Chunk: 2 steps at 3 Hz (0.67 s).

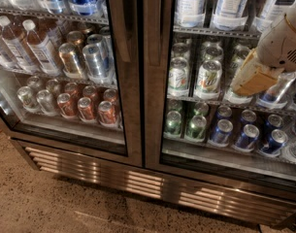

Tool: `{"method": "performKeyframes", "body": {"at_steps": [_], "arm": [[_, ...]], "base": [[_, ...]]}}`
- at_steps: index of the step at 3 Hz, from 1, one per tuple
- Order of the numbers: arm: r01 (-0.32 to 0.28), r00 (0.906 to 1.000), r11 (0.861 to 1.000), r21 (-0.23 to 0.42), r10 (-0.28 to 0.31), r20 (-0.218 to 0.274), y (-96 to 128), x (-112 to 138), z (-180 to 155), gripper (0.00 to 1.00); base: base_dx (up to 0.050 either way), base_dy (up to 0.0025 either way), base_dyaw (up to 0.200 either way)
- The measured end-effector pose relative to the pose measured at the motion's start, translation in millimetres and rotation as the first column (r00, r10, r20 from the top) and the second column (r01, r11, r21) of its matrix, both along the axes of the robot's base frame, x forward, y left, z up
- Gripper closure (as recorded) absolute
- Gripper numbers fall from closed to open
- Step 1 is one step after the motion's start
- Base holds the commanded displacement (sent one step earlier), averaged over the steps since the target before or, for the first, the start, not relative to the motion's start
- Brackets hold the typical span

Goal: Close right fridge door

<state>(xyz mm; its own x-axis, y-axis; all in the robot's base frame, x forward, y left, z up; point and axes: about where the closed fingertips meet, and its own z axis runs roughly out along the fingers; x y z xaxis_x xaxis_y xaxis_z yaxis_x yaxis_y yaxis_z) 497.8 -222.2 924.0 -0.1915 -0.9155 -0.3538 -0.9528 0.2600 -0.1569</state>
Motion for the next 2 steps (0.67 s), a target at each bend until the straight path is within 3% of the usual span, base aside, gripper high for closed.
{"method": "performKeyframes", "body": {"at_steps": [2], "arm": [[0.0,1.0,1.0,0.0,0.0,0.0,0.0,0.0,0.0,1.0]], "base": [[-0.05,-0.00003,0.0]]}}
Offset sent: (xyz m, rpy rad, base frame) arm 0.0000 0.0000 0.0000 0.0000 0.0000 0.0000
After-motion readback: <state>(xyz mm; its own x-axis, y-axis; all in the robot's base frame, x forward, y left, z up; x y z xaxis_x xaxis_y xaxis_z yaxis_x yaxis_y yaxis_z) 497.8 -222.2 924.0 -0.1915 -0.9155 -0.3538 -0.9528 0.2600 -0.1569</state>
